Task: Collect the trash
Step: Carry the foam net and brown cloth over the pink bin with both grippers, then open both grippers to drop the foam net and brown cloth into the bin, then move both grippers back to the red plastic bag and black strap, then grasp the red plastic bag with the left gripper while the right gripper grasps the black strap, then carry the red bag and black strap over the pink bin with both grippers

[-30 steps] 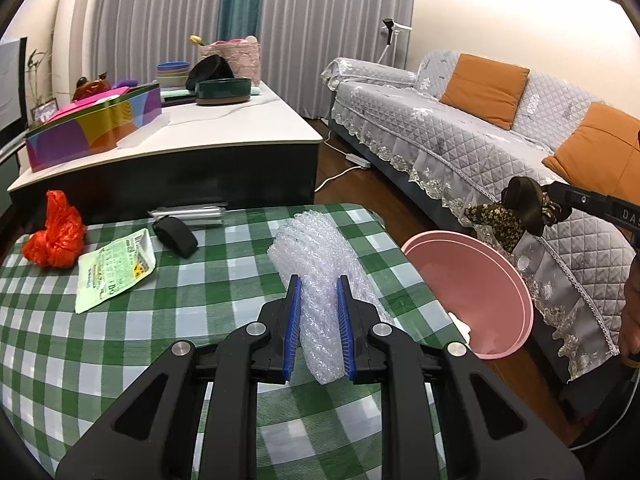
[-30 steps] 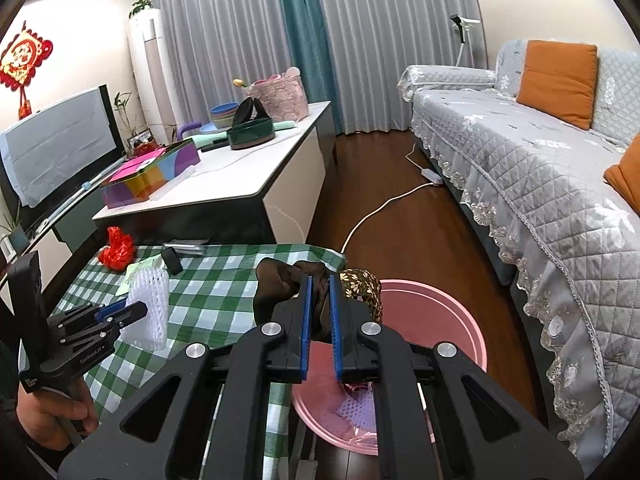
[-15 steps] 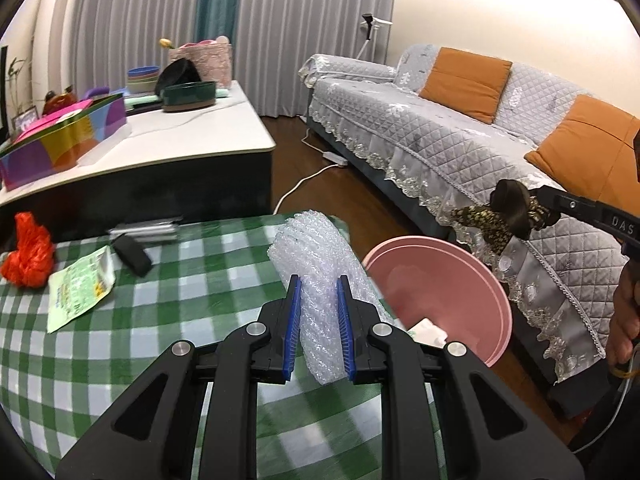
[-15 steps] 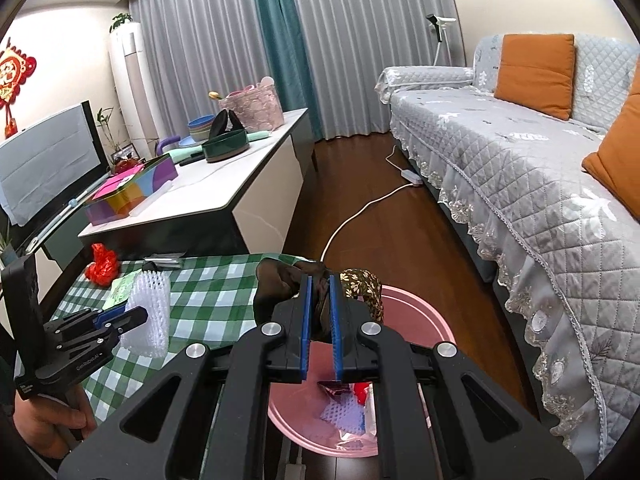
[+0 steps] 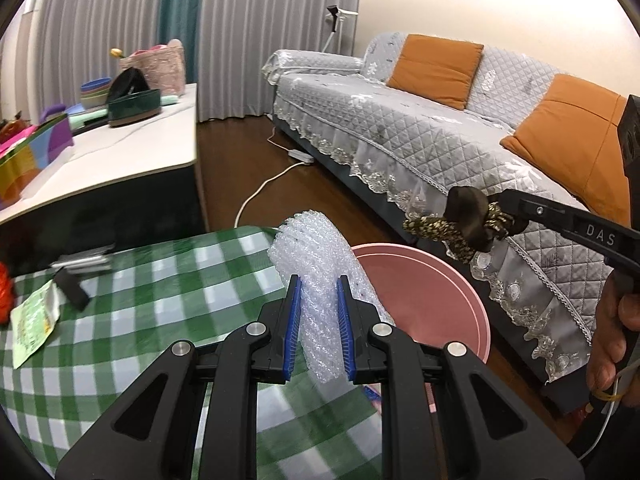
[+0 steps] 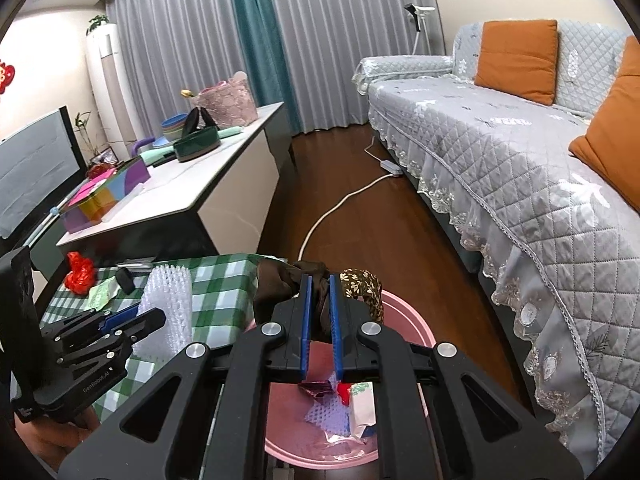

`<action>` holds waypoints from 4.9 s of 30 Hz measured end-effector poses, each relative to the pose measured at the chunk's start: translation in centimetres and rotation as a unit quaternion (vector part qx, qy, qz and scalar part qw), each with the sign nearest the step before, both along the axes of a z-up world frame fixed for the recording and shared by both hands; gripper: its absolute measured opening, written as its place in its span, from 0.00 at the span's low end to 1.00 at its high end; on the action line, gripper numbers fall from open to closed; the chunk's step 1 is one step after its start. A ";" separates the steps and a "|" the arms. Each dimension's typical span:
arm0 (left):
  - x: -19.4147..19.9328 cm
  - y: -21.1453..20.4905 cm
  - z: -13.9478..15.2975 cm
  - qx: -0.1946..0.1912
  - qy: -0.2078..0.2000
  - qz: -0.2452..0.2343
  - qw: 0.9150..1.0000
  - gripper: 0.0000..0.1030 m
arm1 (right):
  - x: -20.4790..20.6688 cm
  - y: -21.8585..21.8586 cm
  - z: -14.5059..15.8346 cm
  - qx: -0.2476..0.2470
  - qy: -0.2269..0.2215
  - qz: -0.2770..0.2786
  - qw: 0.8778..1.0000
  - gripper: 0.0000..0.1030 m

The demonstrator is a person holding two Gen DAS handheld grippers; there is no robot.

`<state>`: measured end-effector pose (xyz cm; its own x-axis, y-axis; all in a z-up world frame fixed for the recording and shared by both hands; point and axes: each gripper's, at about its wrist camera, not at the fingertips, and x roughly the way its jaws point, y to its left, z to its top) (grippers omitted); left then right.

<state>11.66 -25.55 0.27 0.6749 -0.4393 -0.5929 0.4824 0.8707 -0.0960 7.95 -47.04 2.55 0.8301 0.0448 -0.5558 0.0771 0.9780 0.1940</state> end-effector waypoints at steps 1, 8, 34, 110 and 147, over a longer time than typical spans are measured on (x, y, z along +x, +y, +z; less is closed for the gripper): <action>0.2 -0.3 -0.1 0.001 0.001 -0.003 1.000 0.17 | 0.1 -0.1 -0.1 0.000 0.002 -0.002 1.000 0.09; 2.2 -2.7 -1.3 0.008 0.011 -0.019 1.000 0.17 | 1.0 -0.9 -0.8 0.006 0.010 -0.010 1.000 0.09; 3.6 -3.1 -2.2 0.017 0.040 -0.035 0.998 0.42 | 2.2 -1.4 -2.1 -0.006 0.019 -0.032 0.999 0.55; 14.7 39.7 -2.8 0.005 0.036 0.201 0.979 0.59 | 20.2 35.7 -9.0 0.019 0.083 0.226 0.970 0.58; 8.6 35.7 3.5 -0.015 -0.002 0.150 0.989 0.23 | 11.0 30.8 1.9 -0.021 0.012 0.188 0.982 0.24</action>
<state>20.28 10.17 3.74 0.7792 -0.2361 -0.5806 0.2032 0.9715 -0.1224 18.99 -16.27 4.41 0.7454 0.3222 -0.5836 -0.2872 0.9452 0.1550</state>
